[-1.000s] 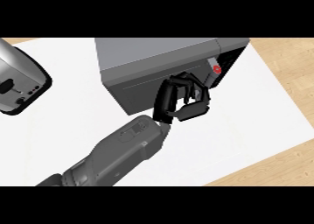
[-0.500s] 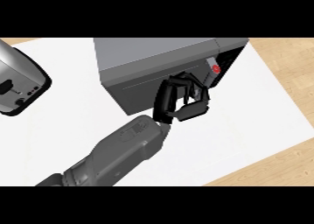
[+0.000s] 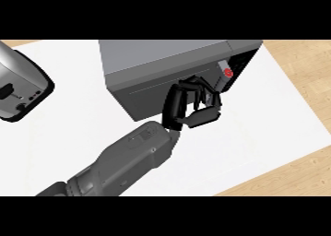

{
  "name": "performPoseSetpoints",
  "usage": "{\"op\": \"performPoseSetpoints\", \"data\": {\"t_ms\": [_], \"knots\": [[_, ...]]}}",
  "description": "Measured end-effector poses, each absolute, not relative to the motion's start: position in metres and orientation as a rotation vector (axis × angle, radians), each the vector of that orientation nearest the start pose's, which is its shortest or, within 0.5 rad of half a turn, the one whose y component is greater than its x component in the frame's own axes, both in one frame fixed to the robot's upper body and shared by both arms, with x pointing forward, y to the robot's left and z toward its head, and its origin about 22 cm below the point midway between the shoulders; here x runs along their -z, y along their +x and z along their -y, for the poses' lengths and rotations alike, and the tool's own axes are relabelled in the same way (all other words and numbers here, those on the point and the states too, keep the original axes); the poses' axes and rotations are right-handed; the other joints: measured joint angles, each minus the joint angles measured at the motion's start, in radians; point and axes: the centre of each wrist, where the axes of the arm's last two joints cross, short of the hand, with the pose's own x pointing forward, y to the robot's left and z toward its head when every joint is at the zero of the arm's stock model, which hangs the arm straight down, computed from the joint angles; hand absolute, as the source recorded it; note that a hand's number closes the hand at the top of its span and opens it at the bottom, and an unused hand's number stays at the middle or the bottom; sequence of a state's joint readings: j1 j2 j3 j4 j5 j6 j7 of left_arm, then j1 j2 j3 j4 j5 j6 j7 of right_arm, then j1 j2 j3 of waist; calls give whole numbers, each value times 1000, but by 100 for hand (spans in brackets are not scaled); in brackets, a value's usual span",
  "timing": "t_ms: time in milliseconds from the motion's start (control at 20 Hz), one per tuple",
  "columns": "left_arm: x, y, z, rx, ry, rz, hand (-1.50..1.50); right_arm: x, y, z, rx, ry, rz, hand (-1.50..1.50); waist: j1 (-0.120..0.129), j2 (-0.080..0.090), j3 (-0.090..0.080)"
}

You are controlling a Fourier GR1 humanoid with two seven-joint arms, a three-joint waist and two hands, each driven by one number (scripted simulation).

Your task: Pick up the milk, place it into the microwave and close the microwave

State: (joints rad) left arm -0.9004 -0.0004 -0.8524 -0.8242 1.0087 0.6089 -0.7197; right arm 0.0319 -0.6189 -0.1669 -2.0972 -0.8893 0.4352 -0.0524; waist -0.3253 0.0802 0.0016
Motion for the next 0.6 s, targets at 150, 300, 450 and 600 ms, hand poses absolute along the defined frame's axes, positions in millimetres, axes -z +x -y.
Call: {"op": "performPoseSetpoints", "data": {"t_ms": [150, 300, 450, 600], "knots": [[-32, 333, -2, 37, -324, 1920, 150, -184, 203, 323, -448, 679, 2054, -150, -2, 1, 0], [-31, 333, -2, 28, -322, 1926, 150, -185, 204, 324, -448, 692, 2050, -150, -5, 1, 0], [-31, 333, -2, 21, -321, 1925, 150, -187, 204, 326, -448, 697, 2050, -150, -7, 0, 0], [-30, 334, -2, 22, -319, 1927, 150, -190, 204, 326, -464, 703, 2047, -150, -7, -1, 0]]}}
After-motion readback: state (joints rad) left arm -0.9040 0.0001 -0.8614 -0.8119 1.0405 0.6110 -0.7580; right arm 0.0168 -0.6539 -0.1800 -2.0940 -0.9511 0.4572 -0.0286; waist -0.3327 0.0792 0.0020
